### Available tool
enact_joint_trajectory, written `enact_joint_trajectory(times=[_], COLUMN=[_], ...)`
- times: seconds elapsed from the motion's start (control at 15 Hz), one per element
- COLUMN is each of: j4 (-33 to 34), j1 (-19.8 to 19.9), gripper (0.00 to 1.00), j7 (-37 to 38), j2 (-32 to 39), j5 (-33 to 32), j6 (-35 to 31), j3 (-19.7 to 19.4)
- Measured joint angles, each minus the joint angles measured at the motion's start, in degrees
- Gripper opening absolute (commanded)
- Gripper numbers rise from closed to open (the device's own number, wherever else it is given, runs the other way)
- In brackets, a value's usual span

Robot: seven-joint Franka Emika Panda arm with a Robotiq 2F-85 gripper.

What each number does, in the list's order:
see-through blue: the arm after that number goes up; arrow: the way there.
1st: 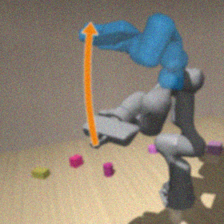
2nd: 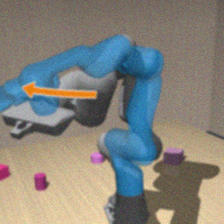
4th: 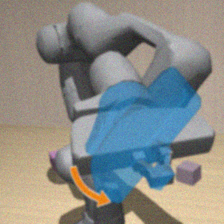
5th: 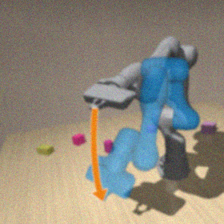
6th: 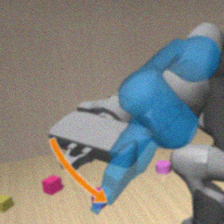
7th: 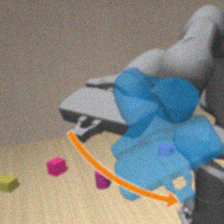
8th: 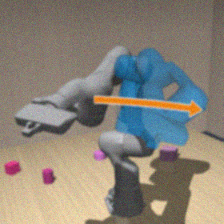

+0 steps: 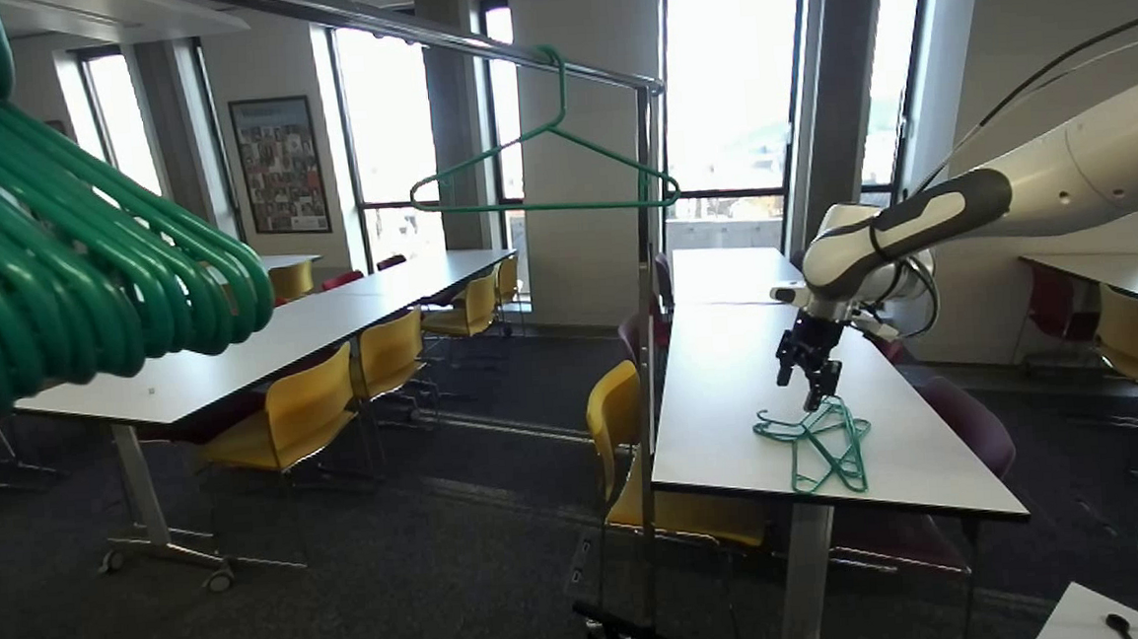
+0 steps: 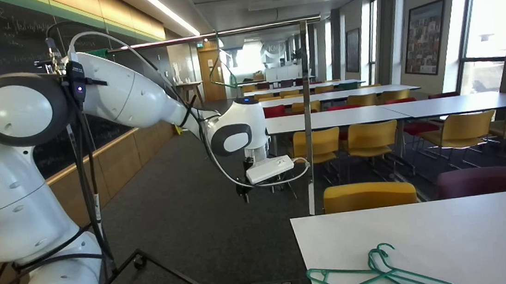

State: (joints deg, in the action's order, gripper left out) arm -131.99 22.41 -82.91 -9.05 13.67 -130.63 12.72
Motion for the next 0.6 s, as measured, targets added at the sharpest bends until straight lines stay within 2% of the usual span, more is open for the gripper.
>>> enact_joint_trajectory(times=[0.13, 0.27, 0.6], j4=[0.3, 0.6, 1.0], j1=[-6.2, -10.8, -17.7], gripper=[1.00, 1.00, 1.00], j7=[-0.3, -2.3, -12.9], j2=[-1.0, -1.3, -1.4], j5=[-1.0, -1.5, -2.0], j6=[4.9, 8.7, 11.7], j3=[-5.7, -9.3, -13.2])
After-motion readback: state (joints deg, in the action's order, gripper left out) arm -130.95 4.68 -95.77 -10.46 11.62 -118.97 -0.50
